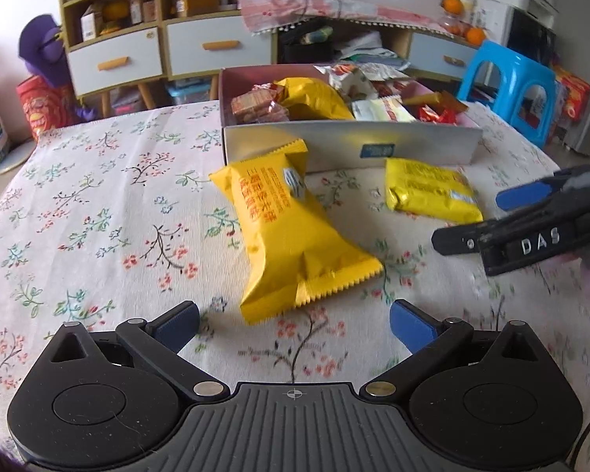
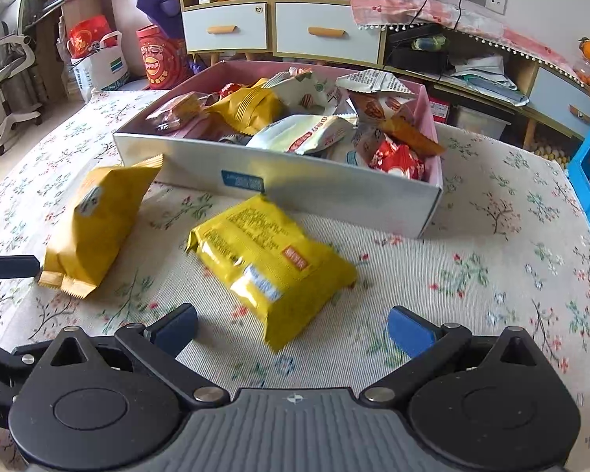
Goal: Organize snacks
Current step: 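Grasp the yellow wafer pack with the left tool while the right tool grasps the yellow bag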
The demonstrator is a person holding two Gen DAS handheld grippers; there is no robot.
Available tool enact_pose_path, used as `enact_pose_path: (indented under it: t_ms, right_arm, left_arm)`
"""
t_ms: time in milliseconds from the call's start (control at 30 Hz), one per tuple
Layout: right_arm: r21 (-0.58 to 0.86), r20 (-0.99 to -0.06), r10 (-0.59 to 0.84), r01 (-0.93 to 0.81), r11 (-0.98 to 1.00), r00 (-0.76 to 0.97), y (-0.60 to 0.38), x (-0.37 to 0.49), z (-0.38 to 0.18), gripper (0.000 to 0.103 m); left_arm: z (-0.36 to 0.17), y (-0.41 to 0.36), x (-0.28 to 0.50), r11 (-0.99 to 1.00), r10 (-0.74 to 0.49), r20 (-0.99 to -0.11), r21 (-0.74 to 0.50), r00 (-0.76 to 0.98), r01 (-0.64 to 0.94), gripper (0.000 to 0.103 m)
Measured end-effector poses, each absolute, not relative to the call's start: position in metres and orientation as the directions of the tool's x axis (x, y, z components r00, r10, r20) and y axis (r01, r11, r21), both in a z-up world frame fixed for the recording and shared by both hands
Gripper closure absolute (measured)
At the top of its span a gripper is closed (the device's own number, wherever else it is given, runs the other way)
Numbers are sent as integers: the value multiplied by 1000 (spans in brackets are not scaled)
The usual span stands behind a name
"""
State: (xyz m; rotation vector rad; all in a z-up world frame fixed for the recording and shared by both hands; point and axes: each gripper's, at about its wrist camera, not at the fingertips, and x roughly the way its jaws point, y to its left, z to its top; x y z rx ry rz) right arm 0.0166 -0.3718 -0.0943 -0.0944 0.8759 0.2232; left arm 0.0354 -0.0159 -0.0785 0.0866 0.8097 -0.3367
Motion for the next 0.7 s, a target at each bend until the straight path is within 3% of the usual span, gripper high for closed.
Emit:
enact_pose_path:
  t_ms: [567,700]
  right_arm:
    - [-23,-750,130,-222,975,649,-366,37,-93,10]
    - [-48,-740,121,-232,972,661,-362,36,-92,13]
  left_arm:
    - [-71,-13,83,962,-261,-713,-244,651,118,2]
    - [-70,-13,86,965,-249,-713,-241,656,105,9]
